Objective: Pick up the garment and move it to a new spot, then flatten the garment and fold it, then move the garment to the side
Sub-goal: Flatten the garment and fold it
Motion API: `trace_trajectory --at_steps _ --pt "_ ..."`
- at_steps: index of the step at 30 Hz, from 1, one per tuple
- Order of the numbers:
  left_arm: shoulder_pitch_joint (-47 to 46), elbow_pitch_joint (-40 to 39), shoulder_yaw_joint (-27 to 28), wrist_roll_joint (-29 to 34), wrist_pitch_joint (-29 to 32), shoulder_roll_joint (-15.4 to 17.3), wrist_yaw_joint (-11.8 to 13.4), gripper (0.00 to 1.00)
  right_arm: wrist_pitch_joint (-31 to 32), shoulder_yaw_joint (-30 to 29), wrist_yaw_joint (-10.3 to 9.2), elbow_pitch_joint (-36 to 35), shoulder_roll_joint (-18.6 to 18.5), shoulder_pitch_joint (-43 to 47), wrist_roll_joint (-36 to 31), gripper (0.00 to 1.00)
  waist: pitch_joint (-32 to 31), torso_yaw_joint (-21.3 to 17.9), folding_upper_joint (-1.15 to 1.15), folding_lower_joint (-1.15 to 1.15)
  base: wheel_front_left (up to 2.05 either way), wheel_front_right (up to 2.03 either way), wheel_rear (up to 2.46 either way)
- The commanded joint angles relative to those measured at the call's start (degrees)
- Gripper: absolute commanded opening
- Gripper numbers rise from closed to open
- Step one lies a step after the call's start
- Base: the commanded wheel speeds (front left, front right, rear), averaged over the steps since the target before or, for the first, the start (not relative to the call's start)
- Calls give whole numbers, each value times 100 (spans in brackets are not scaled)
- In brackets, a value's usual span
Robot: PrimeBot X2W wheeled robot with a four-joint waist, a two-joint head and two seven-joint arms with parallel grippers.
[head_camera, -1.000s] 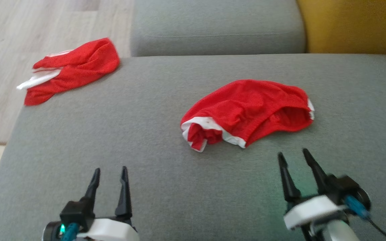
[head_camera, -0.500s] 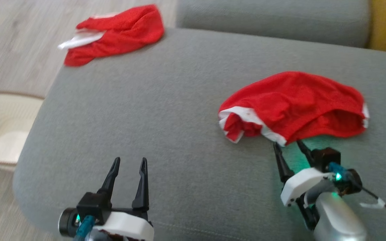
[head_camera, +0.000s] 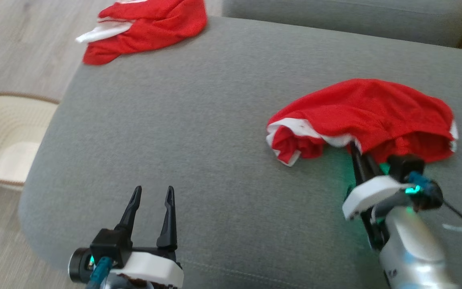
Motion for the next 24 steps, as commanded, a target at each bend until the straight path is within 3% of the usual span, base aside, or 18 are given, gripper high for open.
trace_trajectory --at_steps 1,5,9,18,24 --pt "-253 -198 210 -12 -70 -42 13 100 -55 146 43 -413 -4 -101 189 0 -65 -159 0 0 0 0 0" --pt "-209 -204 249 -25 -70 -43 37 100 -55 202 43 -1257 -4 141 483 0 -154 -506 0 0 0 0 0" --pt "-200 -214 238 -43 -70 -44 48 100 -55 -60 43 -1693 -46 266 249 0 -210 -825 0 0 0 0 0" --pt "-323 -200 72 -105 -70 -45 91 100 389 -774 43 -1113 -902 -77 -550 0 -102 -1005 0 0 0 0 0" --pt "-383 -177 72 -103 -70 -45 83 100 500 -1077 43 -507 -1218 -350 -921 0 -34 -904 0 0 0 0 0"
